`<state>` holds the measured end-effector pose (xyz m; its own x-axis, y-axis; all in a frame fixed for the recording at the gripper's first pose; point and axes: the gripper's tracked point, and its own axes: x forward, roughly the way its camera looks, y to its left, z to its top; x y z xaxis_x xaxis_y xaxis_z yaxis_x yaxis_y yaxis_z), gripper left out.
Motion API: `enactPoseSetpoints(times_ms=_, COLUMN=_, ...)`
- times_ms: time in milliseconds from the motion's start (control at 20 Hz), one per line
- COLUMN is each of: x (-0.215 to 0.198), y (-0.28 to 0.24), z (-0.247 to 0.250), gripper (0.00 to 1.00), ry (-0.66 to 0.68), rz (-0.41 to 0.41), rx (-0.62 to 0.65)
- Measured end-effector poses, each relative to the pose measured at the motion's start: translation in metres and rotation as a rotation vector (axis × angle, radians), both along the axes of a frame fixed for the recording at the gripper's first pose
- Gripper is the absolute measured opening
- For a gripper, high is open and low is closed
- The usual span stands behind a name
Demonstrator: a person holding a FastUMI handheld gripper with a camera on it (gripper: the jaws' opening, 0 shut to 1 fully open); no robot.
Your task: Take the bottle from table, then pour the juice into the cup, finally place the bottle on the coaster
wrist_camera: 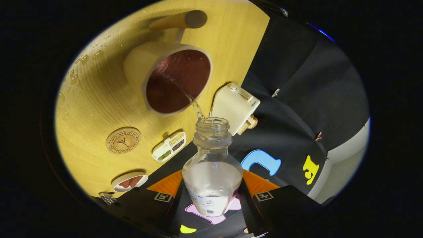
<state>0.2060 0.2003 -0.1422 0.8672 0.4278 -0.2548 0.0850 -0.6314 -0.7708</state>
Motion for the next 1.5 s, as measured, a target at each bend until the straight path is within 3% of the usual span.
enactPoseSetpoints(times_ms=1500, x=-0.0043, y=0.0017, z=-0.005, gripper=0.75, ry=0.022, rz=0.015, rx=-0.019)
